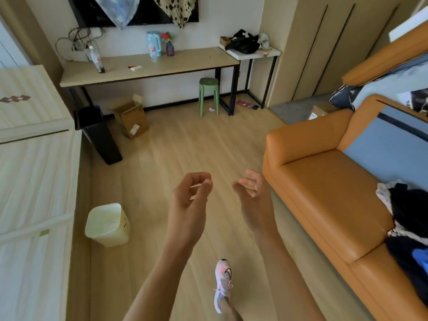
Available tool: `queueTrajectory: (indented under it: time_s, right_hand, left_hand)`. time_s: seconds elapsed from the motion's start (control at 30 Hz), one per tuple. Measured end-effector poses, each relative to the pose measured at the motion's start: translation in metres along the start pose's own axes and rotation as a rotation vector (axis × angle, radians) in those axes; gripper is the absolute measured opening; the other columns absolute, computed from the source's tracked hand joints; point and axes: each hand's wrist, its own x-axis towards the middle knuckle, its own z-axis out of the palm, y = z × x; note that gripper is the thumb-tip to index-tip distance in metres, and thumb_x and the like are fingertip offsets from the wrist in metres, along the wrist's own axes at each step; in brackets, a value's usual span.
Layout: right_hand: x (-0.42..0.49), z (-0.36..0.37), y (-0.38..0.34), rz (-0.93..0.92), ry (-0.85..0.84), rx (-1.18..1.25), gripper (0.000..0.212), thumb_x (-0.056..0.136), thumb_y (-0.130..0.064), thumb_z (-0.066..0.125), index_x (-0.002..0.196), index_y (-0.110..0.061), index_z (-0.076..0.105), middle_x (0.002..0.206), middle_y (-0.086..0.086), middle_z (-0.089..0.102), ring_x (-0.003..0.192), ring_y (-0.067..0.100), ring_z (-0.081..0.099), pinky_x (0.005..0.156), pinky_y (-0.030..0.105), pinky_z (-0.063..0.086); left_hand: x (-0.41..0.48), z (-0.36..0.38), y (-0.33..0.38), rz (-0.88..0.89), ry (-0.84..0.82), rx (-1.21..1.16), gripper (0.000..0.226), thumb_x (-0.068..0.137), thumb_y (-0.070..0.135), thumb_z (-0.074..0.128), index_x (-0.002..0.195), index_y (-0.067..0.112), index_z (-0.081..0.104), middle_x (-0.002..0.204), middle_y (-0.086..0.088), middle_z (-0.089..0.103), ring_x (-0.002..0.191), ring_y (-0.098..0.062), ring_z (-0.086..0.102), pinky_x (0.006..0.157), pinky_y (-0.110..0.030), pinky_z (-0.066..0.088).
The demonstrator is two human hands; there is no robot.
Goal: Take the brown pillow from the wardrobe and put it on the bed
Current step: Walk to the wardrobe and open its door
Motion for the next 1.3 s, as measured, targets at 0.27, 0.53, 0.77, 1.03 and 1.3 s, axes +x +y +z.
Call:
queueTrajectory:
  time_s: [0.27,0.53,0.77,1.03,1.3]
  right_hand:
    - [0.206,0.030,-0.035,-0.069,-0.015,0.004,0.051,0.100,-0.029,0.066,0.148,-0.018,0.051,0.134,0.002,0.064,0.110,0.015,0.060,0.080,0.020,0.044]
    - [0.345,0.040,-0.059,-0.060,-0.016,0.021,0.047,0.099,-0.028,0.068,0.143,-0.022,0.053,0.127,-0.003,0.064,0.100,0.000,0.060,0.080,0.020,0.045]
    - [0.468,0.040,-0.056,0.004,0.110,0.023,0.041,0.101,-0.024,0.066,0.140,-0.023,0.056,0.128,-0.002,0.065,0.101,0.000,0.060,0.075,0.016,0.044]
    - [0.629,0.064,-0.080,0.040,0.258,0.080,0.037,0.099,-0.021,0.069,0.134,-0.025,0.058,0.126,0.001,0.065,0.108,0.012,0.063,0.087,0.026,0.050]
    - [0.740,0.067,-0.065,0.106,0.407,0.115,0.034,0.098,-0.023,0.069,0.130,-0.029,0.058,0.123,-0.002,0.067,0.108,0.014,0.064,0.082,0.025,0.046]
  left_hand:
    - [0.183,0.053,0.009,0.046,0.011,0.067,0.019,0.100,0.032,0.058,0.106,0.023,0.073,0.110,0.009,0.075,0.109,-0.018,0.069,0.092,-0.039,0.057]
    - [0.326,0.106,0.013,0.044,-0.028,0.001,0.019,0.097,0.033,0.059,0.103,0.023,0.074,0.105,0.003,0.076,0.102,-0.016,0.071,0.084,-0.031,0.055]
    - [0.472,0.162,-0.007,0.039,-0.140,-0.075,0.025,0.086,0.037,0.057,0.097,0.023,0.073,0.104,0.002,0.076,0.101,-0.023,0.072,0.081,-0.032,0.053]
    - [0.655,0.237,-0.002,0.047,-0.340,-0.115,0.025,0.085,0.040,0.059,0.096,0.023,0.073,0.101,0.008,0.077,0.101,-0.020,0.072,0.084,-0.031,0.053]
    - [0.774,0.295,-0.013,0.031,-0.485,-0.117,0.040,0.075,0.056,0.059,0.096,0.026,0.074,0.102,0.007,0.078,0.102,-0.019,0.072,0.080,-0.024,0.053]
